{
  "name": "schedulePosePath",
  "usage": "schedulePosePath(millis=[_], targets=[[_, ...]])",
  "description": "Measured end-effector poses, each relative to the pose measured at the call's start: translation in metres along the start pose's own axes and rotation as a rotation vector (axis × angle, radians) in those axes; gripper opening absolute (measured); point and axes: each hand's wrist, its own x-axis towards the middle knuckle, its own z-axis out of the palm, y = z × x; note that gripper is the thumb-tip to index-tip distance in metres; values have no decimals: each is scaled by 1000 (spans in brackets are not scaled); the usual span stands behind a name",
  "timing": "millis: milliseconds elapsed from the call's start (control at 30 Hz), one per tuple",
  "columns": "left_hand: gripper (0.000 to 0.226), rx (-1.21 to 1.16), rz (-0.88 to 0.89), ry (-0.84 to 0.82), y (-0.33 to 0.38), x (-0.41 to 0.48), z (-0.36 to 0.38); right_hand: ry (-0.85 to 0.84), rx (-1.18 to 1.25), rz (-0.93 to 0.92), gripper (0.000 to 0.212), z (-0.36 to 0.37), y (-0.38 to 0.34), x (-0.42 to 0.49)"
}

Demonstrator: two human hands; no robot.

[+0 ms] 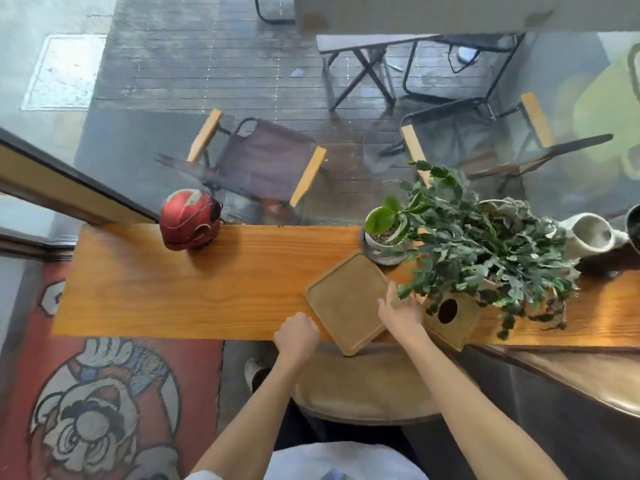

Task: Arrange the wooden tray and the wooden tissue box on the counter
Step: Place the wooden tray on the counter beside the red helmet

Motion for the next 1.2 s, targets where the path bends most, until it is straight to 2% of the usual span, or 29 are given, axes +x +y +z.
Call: schedulePosePath(millis=[67,233,267,367,433,567,733,833,1000,1100,1200], targets=[[34,-105,-88,-91,8,7,15,37,41,-5,65,2,3,15],[39,-385,-281,-250,17,8,45,-93,96,22,69,12,11,30],[45,-473,-307,-265,16,9,50,-98,98,32,68,14,11,31],[85,-768,-371,-338,14,5,59,-121,145,61,70,19,6,31],[89,-888,-363,-353,12,3,64,-139,199,98,73,17,3,31],[67,-1029,-430,-262,3,4,59,-217,291,125,72,15,-11,32],[53,-1034,-460,-54,-48,7,11,-225,400,56,53,26,-51,17],[35,-1054,-409,103,-95,7,-23,-185,532,21,42,46,-88,5],[65,-1079,-380,134,-160,17,-72,-209,727,-58,48,86,-156,-22],[72,-1051,-286,105,-177,32,-88,-112,707,-174,62,117,-181,-36],[64,-970,-190,165,-179,53,-82,53,637,-198,64,140,-184,-33]])
